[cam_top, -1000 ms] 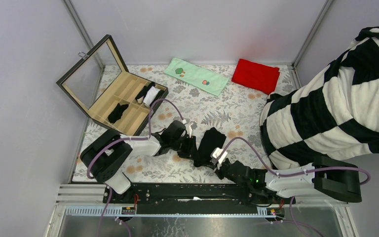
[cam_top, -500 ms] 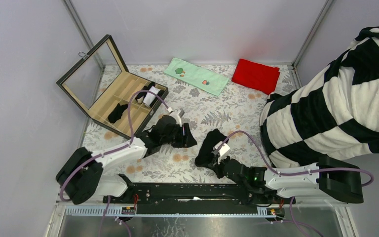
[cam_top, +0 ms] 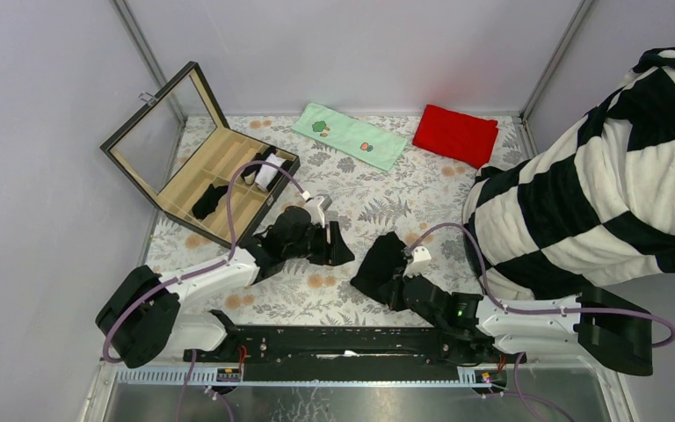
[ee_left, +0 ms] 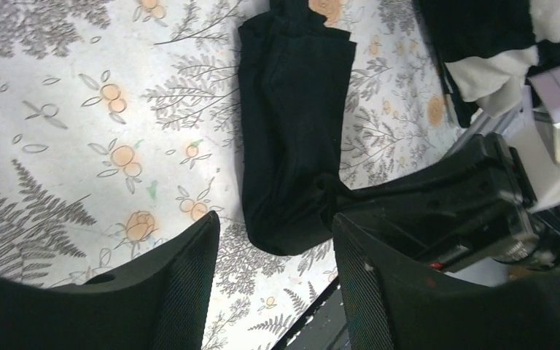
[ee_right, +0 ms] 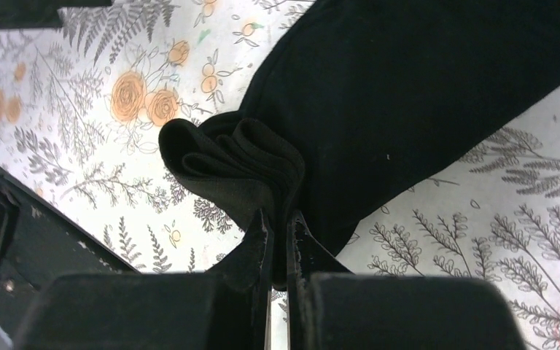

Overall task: Roll the underwear
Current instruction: Roll the underwear to the center of the board.

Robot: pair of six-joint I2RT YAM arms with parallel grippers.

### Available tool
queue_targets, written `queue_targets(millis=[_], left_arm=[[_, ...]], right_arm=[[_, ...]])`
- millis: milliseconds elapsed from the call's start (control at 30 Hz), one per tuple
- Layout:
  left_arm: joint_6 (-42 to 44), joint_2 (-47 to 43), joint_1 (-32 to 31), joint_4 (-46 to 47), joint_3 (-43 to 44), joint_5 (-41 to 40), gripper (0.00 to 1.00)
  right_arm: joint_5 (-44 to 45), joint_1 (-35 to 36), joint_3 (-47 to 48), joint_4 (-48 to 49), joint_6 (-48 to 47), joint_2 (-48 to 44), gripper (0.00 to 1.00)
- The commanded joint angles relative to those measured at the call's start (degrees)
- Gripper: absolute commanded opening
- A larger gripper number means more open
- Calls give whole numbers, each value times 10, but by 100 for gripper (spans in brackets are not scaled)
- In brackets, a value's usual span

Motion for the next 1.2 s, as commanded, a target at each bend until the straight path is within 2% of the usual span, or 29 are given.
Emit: queue_targets(millis=[0, 167, 433, 700, 800, 967, 1167], left_arm=[[22, 9, 0, 73, -9, 45, 63], [29, 33, -4, 106, -7, 83, 64], [47, 94, -28, 100, 4, 85, 65], [33, 122, -43, 119, 2, 58, 78], [31, 136, -45, 120, 4, 41, 80], [21, 161, -45, 135, -2, 17, 76], [12, 192, -45, 159, -8, 6, 64]], right_arm=[[0, -23, -4, -88, 124, -16, 0], [-50, -67, 12, -120, 143, -5, 0], [-139, -128, 52, -155, 143, 51, 0], [-206, -165, 81, -161, 118, 102, 1], [-210, -168, 80, -158, 116, 100, 1], [-209, -172, 81, -166, 112, 89, 1], [-210, -172, 79, -168, 106, 84, 1]])
